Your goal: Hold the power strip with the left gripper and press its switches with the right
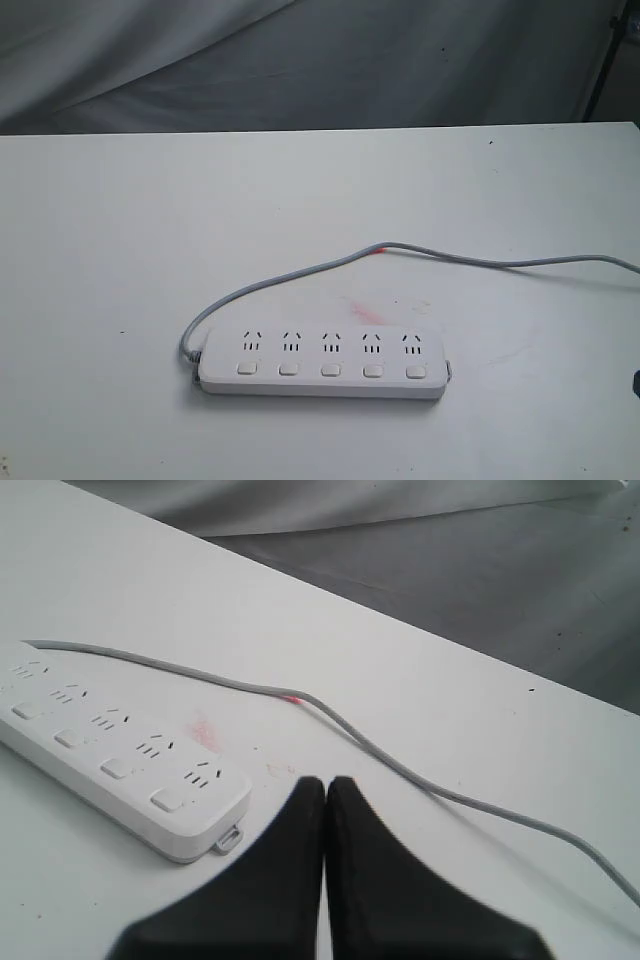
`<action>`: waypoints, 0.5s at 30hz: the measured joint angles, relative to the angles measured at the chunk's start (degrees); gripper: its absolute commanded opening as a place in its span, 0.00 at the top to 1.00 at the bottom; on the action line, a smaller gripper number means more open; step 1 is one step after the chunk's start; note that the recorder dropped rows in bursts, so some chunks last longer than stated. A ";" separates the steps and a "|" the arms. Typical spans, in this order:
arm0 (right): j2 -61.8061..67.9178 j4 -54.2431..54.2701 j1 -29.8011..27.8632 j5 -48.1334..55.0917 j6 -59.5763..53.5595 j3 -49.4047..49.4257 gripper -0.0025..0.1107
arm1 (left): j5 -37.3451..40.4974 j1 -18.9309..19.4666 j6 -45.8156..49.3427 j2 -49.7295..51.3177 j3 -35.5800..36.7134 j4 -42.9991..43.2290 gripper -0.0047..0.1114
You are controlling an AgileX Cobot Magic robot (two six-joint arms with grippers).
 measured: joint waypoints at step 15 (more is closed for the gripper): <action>0.00 0.00 0.00 0.00 0.00 0.00 0.98 | 6.00 0.00 0.45 19.37 -10.10 0.00 0.94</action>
